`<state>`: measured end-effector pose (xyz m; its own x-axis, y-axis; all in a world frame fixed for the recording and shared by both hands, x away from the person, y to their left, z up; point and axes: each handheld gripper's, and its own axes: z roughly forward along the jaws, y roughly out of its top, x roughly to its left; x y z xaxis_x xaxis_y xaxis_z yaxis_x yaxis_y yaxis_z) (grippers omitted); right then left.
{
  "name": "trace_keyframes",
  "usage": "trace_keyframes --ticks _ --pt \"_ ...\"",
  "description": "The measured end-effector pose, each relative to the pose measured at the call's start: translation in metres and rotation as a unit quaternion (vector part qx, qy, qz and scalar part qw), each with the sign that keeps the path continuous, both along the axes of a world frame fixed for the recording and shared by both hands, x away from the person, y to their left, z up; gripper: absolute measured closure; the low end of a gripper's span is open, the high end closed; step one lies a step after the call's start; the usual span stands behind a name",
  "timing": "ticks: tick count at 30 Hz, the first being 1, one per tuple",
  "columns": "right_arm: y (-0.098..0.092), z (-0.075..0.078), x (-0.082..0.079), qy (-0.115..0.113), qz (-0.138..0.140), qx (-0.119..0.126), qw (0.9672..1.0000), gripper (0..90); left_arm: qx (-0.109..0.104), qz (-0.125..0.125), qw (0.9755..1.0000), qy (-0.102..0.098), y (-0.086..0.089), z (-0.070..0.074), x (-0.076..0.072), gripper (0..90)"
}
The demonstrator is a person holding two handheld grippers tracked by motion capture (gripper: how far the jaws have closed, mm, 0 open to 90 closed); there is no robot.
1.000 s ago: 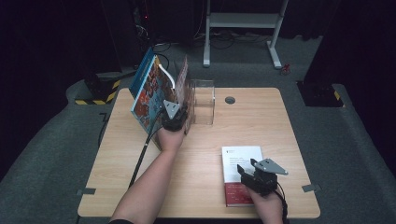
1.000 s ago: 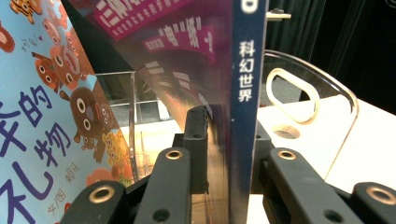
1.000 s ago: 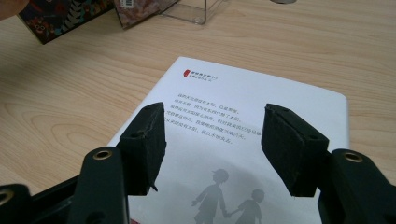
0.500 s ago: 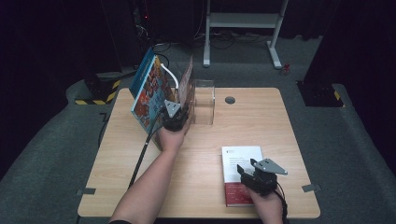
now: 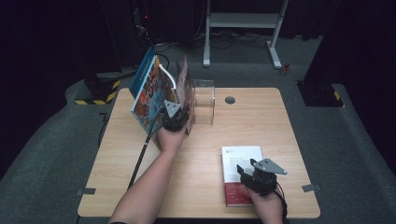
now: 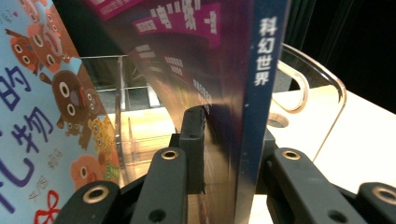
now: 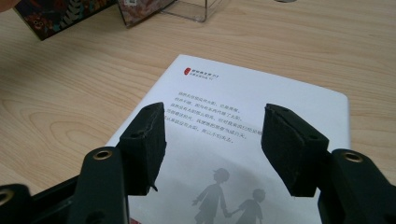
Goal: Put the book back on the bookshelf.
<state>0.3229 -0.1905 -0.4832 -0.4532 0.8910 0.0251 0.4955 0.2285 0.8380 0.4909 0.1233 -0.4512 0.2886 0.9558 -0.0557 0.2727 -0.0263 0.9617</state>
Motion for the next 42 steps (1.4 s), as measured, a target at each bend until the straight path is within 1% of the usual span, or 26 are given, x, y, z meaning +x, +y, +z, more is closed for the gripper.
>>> trace_keyframes --ticks 2,4,7,15,22,26,29,32,37,42 --pt "0.0 0.0 0.0 0.0 0.0 0.0 1.0 39.9 0.004 0.002 1.0 0.0 0.001 0.0 0.0 73.9" --pt "0.0 0.0 0.0 0.001 0.0 -0.002 1.0 39.9 0.002 0.005 1.0 0.004 0.003 0.0 0.0 73.8" --pt "0.001 0.0 0.0 0.001 0.0 -0.002 1.0 39.8 0.01 0.01 0.9999 0.006 0.005 0.0 0.0 73.9" --pt "0.001 0.0 0.0 0.001 -0.001 -0.003 1.0 39.9 0.01 0.028 0.9995 0.014 0.009 -0.002 -0.001 73.8" --pt "0.001 0.0 0.0 0.001 0.0 -0.005 1.0 39.9 0.014 0.037 0.999 0.023 0.012 -0.005 -0.002 72.5" --pt "0.002 0.0 0.0 0.002 0.0 -0.005 1.0 39.9 0.013 0.044 0.9985 0.03 0.012 -0.005 -0.002 69.2" --pt "0.002 0.0 0.0 0.002 -0.001 -0.005 1.0 39.9 0.018 0.052 0.998 0.031 0.012 -0.006 -0.003 67.1" --pt "0.001 0.0 0.0 0.0 0.001 -0.007 1.0 39.9 0.016 0.055 0.9977 0.035 0.013 -0.008 -0.003 65.3" --pt "0.002 0.0 0.0 0.003 0.0 -0.007 1.0 39.9 0.02 0.061 0.997 0.043 0.014 -0.008 -0.006 62.3" --pt "0.002 0.0 0.0 0.003 0.0 -0.009 1.0 40.0 0.022 0.065 0.9967 0.044 0.015 -0.01 -0.01 60.3"
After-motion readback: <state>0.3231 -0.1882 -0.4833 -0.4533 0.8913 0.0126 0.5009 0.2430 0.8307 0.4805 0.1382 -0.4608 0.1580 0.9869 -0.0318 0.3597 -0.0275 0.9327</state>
